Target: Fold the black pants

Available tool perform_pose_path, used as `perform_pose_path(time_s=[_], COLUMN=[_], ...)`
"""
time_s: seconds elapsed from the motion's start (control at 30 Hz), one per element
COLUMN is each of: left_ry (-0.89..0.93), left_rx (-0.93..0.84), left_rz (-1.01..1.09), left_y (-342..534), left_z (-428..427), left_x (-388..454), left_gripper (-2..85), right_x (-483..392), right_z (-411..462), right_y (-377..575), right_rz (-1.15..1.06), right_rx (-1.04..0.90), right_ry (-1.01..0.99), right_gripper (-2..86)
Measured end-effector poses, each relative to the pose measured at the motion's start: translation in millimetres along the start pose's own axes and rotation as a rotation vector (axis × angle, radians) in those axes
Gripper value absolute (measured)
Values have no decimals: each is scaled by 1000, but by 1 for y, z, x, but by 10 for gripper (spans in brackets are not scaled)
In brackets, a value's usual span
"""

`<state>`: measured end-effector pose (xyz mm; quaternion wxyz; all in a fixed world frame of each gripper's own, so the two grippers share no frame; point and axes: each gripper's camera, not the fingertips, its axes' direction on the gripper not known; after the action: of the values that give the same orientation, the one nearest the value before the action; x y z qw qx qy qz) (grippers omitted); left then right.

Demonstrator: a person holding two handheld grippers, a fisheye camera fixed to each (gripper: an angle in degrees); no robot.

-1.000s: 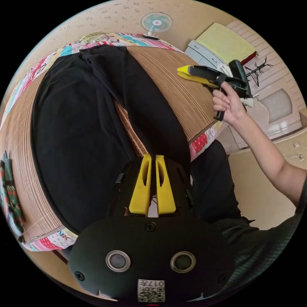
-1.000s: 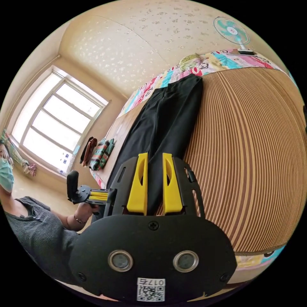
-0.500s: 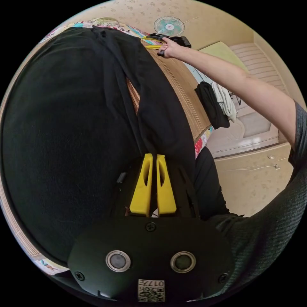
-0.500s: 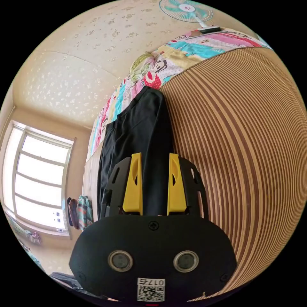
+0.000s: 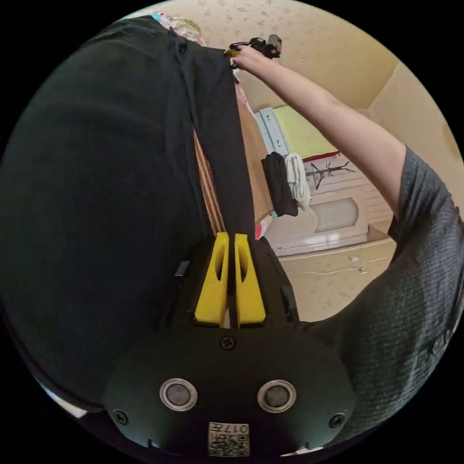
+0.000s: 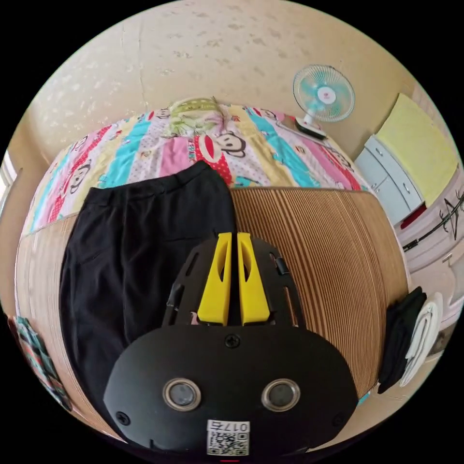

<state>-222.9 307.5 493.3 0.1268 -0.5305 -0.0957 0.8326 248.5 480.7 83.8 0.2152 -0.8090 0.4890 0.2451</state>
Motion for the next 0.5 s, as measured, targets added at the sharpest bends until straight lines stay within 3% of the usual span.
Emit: perform_pose_path(time_s=[0.13,0.27,0.4,0.5], left_ry=[25,-99,-339,-416], left_rx=[197,359,367,321], left_rz=[17,-97,-226,-326], left_y=[54,107,131,143], left_z=[-76,-140,-155,-146], left_x=[29,40,31,7], left_gripper=[-9,-9,-8,-7], right_x=[-79,-185,-241,-233], right_z=[-72,-108,-84,-83], right_y=[-1,2,16,59], right_rz=[-126,-235,-224,-175], right_rx=[148,160,10,25], right_ry=[-145,-270,-518,-483], right_gripper=[21,22,21,22])
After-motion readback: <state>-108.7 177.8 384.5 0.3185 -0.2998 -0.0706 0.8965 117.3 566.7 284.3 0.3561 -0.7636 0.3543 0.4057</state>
